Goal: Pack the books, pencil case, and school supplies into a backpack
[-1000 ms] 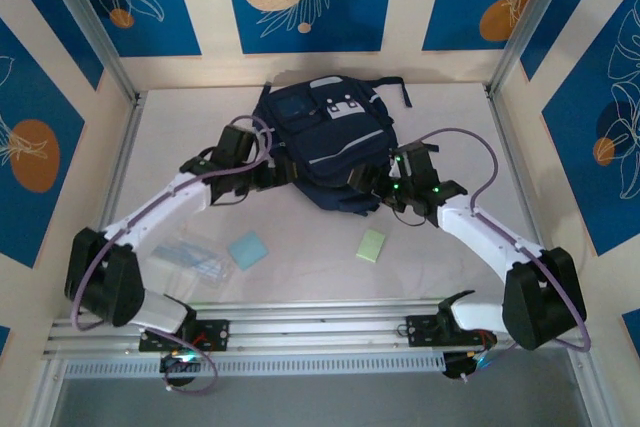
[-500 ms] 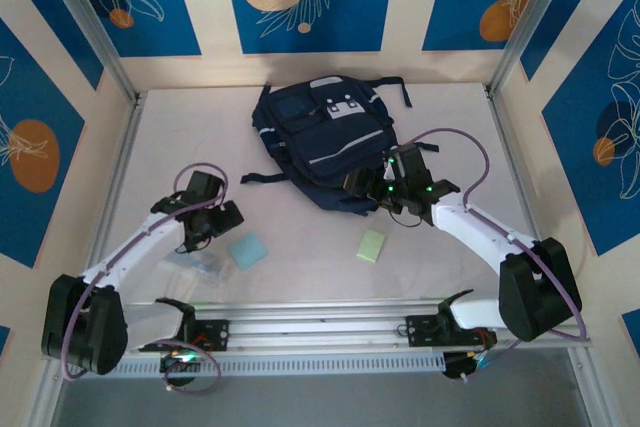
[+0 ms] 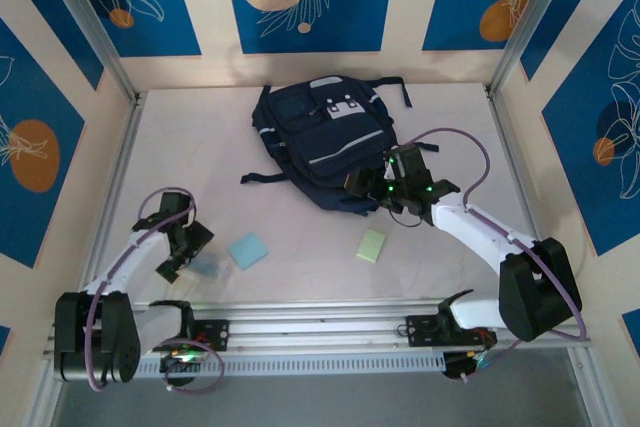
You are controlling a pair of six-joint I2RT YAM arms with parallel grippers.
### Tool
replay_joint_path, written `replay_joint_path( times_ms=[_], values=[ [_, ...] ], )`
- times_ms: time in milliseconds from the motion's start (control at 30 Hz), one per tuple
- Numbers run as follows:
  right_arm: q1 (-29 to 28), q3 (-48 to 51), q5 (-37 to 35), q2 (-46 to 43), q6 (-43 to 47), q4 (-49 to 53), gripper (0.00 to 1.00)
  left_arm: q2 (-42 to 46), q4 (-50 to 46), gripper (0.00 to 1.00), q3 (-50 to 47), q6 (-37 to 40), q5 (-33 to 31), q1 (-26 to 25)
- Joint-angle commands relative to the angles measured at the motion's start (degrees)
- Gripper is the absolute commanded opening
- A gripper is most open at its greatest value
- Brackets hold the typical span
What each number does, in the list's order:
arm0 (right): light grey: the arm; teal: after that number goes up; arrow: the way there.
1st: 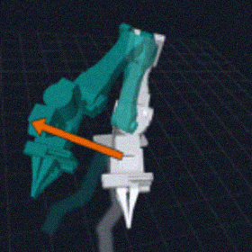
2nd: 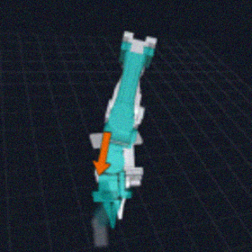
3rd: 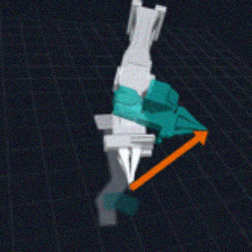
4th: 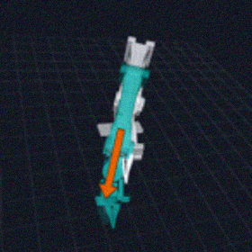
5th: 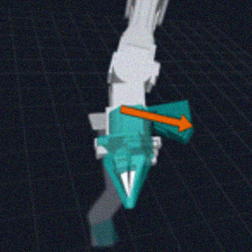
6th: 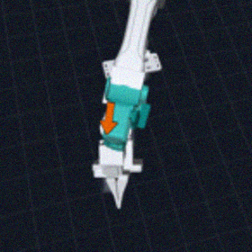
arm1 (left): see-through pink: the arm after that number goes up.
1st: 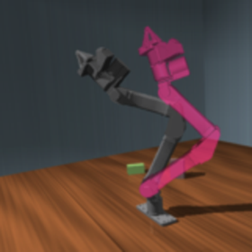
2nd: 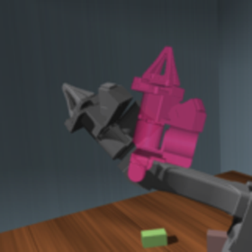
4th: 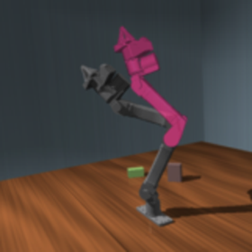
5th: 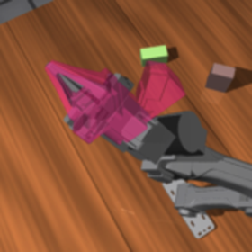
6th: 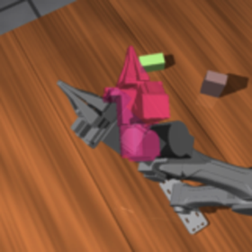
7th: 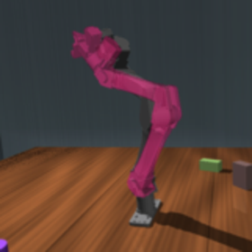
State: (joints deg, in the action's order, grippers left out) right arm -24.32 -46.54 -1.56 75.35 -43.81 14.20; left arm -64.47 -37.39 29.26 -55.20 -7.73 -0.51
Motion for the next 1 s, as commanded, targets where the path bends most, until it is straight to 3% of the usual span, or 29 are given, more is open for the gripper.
replay_joint_path(
  times_ms=[0,233,500,767,967],
  values=[
    [-0.1,-1.1,-1.0,0.5,1.3,0.5,0.95,-2.6,4.1,1.0,-1.4,-1.4,2.7,1.0],
    [0.3,-1.3,-1.7,-0.2,1.7,1.9,0.95,-8.2,8.5,0.95,-1.7,-1.0,2.7,1.0],
    [0.7,-1.4,-1.2,-0.2,1.6,1.6,0.95,-6.9,10.7,0.7,-2.3,-0.3,1.1,1.0],
    [0.7,-1.2,-0.9,-0.4,1.4,1.4,0.95,-4.9,11.4,0.63,0.6,2.7,-0.2,1.0],
    [0.6,-0.8,-0.6,-0.7,1.4,1.3,0.94,-4.9,13.2,0.5,2.6,4.0,-0.1,1.0]
  ],
)
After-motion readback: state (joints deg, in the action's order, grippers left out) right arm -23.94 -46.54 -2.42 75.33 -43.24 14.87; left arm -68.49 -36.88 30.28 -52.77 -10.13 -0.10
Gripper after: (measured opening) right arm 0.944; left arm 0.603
